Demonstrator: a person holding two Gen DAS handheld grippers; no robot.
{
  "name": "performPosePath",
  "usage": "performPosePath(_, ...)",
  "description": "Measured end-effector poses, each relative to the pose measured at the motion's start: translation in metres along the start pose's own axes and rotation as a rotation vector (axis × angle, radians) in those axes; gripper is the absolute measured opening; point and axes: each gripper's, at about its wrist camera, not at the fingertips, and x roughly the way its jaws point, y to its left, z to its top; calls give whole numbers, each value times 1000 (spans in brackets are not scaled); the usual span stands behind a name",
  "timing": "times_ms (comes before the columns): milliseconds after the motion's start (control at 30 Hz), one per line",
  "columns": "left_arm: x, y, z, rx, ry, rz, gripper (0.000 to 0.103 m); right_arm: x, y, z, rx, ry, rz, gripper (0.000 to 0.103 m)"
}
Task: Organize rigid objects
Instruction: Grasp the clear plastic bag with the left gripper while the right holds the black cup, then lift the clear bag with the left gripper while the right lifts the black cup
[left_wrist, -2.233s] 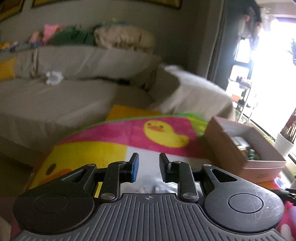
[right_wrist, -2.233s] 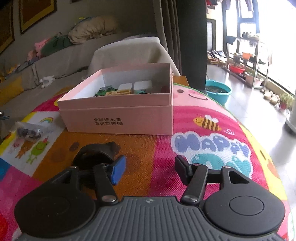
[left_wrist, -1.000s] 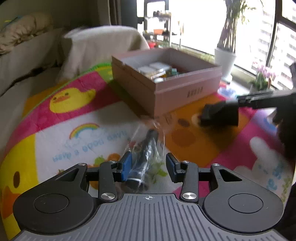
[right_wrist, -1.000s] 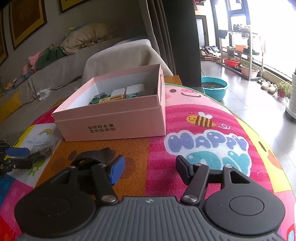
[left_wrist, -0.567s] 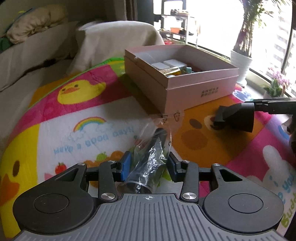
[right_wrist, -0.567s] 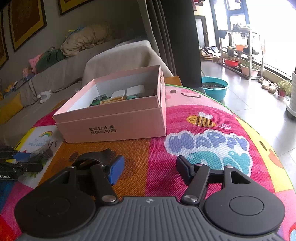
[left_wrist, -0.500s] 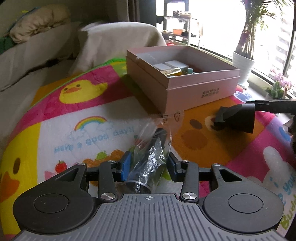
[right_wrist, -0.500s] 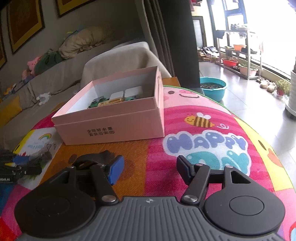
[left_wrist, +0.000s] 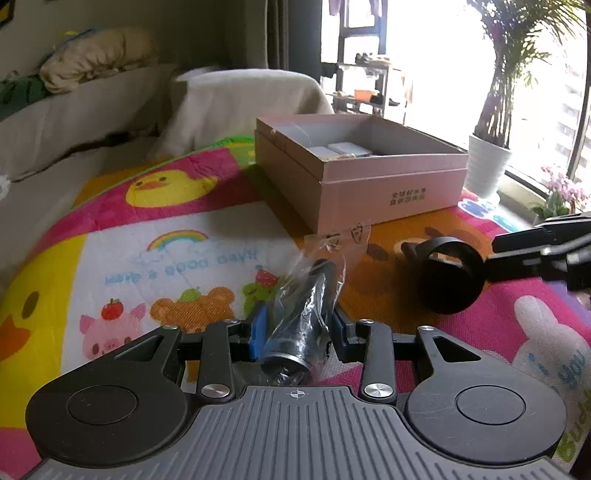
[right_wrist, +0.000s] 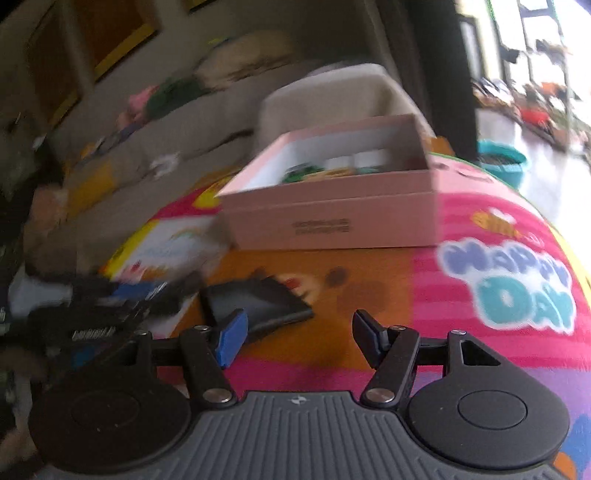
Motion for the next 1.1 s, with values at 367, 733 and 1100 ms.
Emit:
performPosePath(367, -1, 7, -3, -47, -22, -24, 39, 10, 57, 6, -93, 16, -39, 64)
performPosePath(733, -2, 10, -3, -65, -28, -33, 39, 10, 47, -5, -269, 20, -290, 64)
performPosePath(1100, -2, 10, -4, -67, -29, -30, 39, 8, 65, -10, -265, 52, -105, 64)
